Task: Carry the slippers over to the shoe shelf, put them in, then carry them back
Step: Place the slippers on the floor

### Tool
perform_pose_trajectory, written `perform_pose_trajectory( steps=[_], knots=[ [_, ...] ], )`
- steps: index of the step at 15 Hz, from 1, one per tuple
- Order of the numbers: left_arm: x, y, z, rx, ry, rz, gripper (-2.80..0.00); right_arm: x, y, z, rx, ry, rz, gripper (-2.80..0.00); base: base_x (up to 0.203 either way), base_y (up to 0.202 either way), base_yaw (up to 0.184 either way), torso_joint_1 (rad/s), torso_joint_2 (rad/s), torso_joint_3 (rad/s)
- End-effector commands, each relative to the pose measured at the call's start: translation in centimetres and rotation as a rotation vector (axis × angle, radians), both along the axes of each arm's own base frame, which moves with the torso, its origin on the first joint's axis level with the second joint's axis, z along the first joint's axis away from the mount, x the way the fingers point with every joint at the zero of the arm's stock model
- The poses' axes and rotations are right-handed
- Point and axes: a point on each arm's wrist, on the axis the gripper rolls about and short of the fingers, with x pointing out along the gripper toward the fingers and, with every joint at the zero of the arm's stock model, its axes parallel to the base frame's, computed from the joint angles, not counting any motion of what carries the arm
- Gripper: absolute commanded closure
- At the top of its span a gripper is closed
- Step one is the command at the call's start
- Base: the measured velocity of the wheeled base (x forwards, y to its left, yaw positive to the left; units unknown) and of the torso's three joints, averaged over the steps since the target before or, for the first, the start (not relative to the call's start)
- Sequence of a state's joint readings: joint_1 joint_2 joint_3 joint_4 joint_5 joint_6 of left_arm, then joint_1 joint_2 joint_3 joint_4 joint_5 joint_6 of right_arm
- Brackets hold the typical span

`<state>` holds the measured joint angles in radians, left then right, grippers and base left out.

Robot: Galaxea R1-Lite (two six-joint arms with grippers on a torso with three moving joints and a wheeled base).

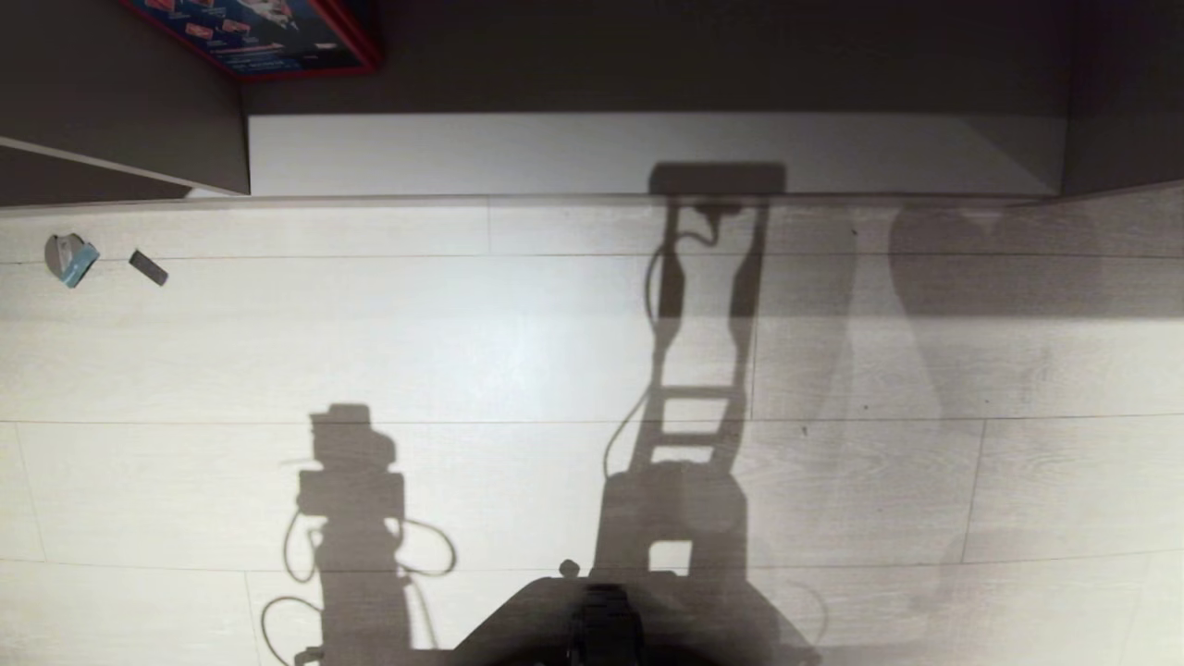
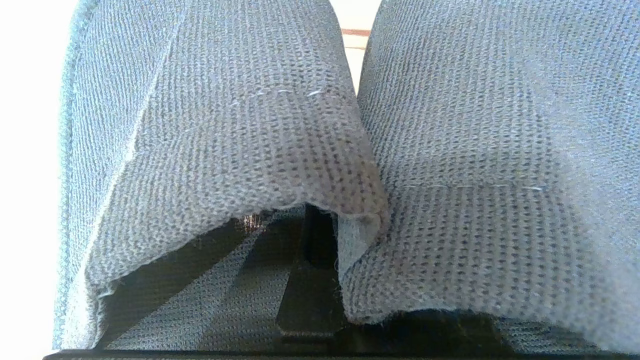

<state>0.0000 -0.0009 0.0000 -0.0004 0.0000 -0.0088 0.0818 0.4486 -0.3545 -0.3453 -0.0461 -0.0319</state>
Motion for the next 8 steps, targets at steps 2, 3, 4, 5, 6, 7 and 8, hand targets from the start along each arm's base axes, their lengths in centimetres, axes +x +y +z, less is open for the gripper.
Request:
perform_pose_trajectory(
  steps=[2,3,4,5,6,7,8],
  knots=[
    [0.0,0.0,0.0,0.0,-0.001,0.0,0.0,-2.5,0.0,-2.6,-0.003,-0.073,-0.045,0.0,0.0,0.0,0.0,0.0,0.0,0.0],
    [0.0,0.0,0.0,0.0,0.0,0.0,0.0,-2.5,0.0,-3.8,-0.008,-0.055,-0.036,0.0,0.0,0.0,0.0,0.0,0.0,0.0],
    [0.0,0.0,0.0,0.0,0.001,0.0,0.0,-2.4,0.0,-5.4,-0.01,-0.029,-0.03,0.0,0.0,0.0,0.0,0.0,0.0,0.0],
    [0.0,0.0,0.0,0.0,-0.002,0.0,0.0,-2.5,0.0,-7.1,-0.012,-0.007,-0.028,0.0,0.0,0.0,0.0,0.0,0.0,0.0],
    [0.0,0.0,0.0,0.0,0.0,0.0,0.0,-2.5,0.1,-8.5,-0.014,0.011,-0.026,0.0,0.0,0.0,0.0,0.0,0.0,0.0],
    [0.0,0.0,0.0,0.0,0.0,0.0,0.0,-2.6,0.1,-9.8,-0.016,0.018,-0.026,0.0,0.0,0.0,0.0,0.0,0.0,0.0],
    [0.0,0.0,0.0,0.0,0.0,0.0,0.0,-2.9,0.1,-10.5,-0.018,0.029,-0.027,0.0,0.0,0.0,0.0,0.0,0.0,0.0]
  ],
)
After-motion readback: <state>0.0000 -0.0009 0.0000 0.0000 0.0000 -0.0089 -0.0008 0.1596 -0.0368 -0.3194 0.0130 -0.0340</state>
